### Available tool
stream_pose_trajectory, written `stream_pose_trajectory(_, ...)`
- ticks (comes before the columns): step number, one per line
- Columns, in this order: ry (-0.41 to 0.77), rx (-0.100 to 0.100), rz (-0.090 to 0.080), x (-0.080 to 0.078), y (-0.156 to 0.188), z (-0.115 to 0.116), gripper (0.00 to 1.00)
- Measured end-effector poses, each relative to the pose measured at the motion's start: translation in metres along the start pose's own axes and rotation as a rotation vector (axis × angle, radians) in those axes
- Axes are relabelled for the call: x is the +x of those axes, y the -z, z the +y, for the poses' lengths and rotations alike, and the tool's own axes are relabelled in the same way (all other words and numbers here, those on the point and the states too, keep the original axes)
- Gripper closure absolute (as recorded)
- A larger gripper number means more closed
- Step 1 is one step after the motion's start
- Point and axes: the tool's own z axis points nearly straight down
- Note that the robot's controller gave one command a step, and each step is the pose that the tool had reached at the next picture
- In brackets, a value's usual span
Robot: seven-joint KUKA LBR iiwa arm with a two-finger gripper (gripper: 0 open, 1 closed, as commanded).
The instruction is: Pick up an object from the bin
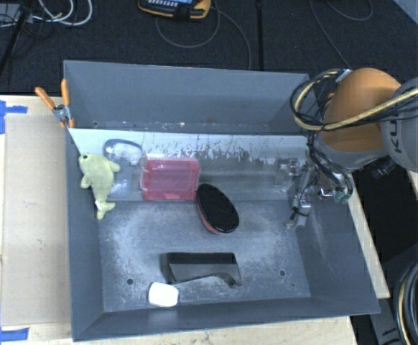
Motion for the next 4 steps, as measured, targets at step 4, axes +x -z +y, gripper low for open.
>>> stream_pose_trajectory(4, 0.078, -0.001, 0.011, 0.012, 0.023, 0.095, 0.00)
